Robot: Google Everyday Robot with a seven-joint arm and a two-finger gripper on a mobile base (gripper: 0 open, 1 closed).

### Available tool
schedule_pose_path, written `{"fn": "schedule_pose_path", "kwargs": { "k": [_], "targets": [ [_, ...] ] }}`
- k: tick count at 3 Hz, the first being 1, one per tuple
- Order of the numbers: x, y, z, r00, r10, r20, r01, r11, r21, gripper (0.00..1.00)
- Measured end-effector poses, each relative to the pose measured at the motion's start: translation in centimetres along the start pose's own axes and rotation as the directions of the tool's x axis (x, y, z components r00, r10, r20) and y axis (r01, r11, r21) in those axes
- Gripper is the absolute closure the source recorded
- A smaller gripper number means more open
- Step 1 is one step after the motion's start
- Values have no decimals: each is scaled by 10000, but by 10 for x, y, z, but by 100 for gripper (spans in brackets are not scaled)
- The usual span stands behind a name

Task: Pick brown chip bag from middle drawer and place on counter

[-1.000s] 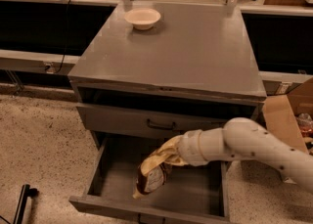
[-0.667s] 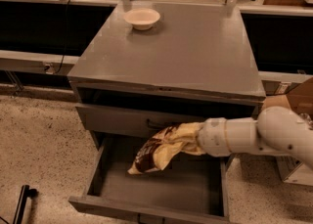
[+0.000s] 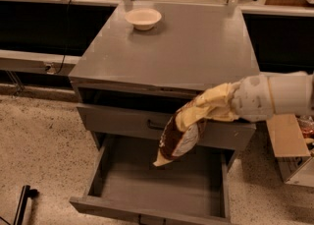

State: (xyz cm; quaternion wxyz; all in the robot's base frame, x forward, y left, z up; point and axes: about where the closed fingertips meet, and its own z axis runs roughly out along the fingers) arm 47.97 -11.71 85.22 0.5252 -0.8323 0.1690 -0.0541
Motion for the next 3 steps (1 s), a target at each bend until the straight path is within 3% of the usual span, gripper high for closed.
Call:
{"fn": "schedule_pose_path", "kwargs": {
  "k": [1,3],
  "targets": [
    [17,-49,-21,9994,-304,134,307,9991,-281,100],
    [77,-120,-27,9989,369,293,-337,9942,-1018,100]
  ]
}}
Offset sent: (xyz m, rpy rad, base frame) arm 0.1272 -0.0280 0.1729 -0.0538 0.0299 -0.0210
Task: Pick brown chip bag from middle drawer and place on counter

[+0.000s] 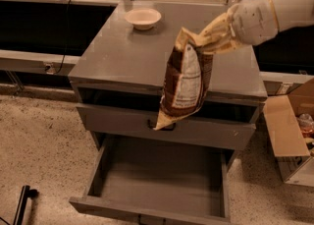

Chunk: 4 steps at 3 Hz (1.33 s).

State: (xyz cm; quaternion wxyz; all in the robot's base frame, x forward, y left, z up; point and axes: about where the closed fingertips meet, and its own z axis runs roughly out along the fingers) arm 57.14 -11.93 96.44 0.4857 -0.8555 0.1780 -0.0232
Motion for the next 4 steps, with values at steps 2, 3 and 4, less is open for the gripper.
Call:
{"fn": "schedule_pose_path", "kwargs": {
  "k": [2,3,4],
  "targets": [
    [54,-74,-39,9932,315,-1124,-256,9982,535,100],
    [81,-93,-47,9816,475,-1852,-341,9966,749,100],
    [109,-103,-43,9596,492,-2769,-271,9962,830,100]
  ]
}}
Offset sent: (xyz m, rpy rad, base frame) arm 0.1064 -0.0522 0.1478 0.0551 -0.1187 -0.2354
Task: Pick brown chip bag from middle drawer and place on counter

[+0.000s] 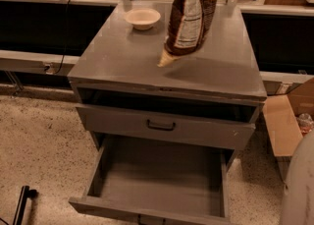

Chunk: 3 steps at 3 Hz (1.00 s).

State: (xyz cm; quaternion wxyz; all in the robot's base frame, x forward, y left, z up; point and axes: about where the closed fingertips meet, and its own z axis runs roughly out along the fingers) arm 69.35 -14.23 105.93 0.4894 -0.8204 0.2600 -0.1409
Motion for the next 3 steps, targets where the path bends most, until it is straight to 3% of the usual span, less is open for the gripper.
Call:
{"fn": "schedule_pose_path", "kwargs": {
  "k": [1,3],
  "targets": [
    [26,11,34,9983,295,-512,-276,9989,385,100],
    [28,6,43,9980,301,-552,-269,9980,574,59]
  ]
}}
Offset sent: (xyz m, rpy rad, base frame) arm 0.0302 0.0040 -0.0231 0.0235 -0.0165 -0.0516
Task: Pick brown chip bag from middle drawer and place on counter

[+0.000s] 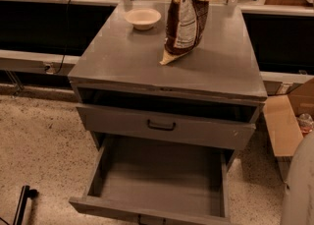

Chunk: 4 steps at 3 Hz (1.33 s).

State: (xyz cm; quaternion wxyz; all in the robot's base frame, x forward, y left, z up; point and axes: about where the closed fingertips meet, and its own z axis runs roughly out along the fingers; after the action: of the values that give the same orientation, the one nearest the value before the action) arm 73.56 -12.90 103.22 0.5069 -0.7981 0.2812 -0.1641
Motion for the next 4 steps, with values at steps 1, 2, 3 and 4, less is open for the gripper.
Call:
{"fn": "schedule_pose_path", "kwargs": {
  "k": [1,2,3,4],
  "targets": [
    [-1,1,4,10000,5,59,-5,10000,-19,34],
    [-2,1,8,9999,10,112,-10,10000,-36,13],
    [-3,2,11,9999,15,161,-14,10000,-51,0],
    [-3,2,11,9999,15,161,-14,10000,-51,0]
  ]
}}
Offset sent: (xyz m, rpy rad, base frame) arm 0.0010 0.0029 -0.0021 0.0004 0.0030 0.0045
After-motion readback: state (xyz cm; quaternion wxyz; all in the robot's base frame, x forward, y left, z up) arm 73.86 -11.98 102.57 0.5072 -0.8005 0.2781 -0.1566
